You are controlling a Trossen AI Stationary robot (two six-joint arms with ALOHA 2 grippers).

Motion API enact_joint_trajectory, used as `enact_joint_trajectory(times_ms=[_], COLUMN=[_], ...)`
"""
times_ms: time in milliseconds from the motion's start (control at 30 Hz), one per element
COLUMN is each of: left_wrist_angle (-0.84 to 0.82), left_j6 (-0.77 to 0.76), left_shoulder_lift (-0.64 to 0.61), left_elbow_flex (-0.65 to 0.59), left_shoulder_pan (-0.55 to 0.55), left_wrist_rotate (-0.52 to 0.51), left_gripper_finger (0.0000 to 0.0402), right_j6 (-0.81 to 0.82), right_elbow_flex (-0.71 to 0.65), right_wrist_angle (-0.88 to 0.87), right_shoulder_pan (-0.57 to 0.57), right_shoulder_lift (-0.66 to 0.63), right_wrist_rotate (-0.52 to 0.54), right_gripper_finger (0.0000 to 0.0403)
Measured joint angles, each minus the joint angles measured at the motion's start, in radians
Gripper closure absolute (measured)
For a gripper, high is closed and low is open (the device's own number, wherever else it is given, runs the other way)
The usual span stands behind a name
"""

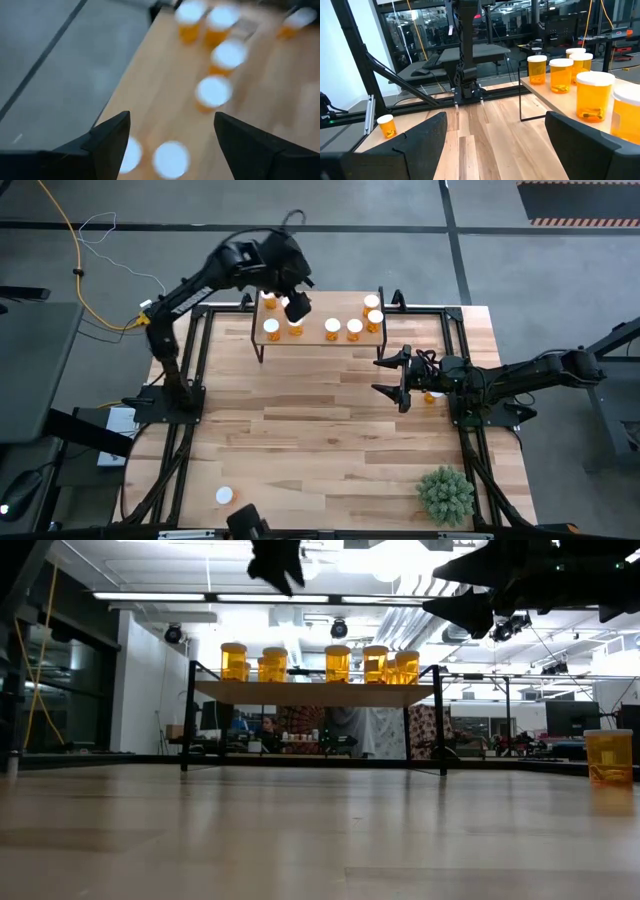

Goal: Pick and place medicine bottles onto shelf by color
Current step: Put the orange pill bottle on the shelf

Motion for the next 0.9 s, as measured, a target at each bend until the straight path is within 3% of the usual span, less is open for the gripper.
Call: enact_joint_trajectory(times_ms=[100,233,667,767,900], left_wrist_angle=[0.104,0.339,1.356,1.604,1.856], left_j6=[0.000,0.000,-0.109,-0.141,-0.142], left_shoulder_lift=[-0.074,-0.226,-0.925,-1.049,-1.152], left_elbow_flex=[-0.064,-0.283,-1.502,-1.728,-1.935], left_shoulder_pan=[-0.014,-0.067,-0.343,-0.405,-0.462], left_wrist_rotate=[0.112,0.175,0.121,0.076,0.019], left_gripper_finger=[0.0122,0.0122,0.0122,0.0122,0.0122], right_j6=[0.006,0.006,0.006,0.006,0.006], right_elbow_flex=[0.000,0.000,0.000,0.000,0.000], right_wrist_angle=[0.000,0.000,0.000,0.000,0.000], right_shoulder_pan=[0.000,0.000,0.000,0.000,0.000], right_shoulder_lift=[0.000,0.000,0.000,0.000,0.000], right_wrist_rotate=[0.000,0.000,0.000,0.000,0.000], right_gripper_finger=[0.0075,0.0075,0.0075,0.0075,0.0075])
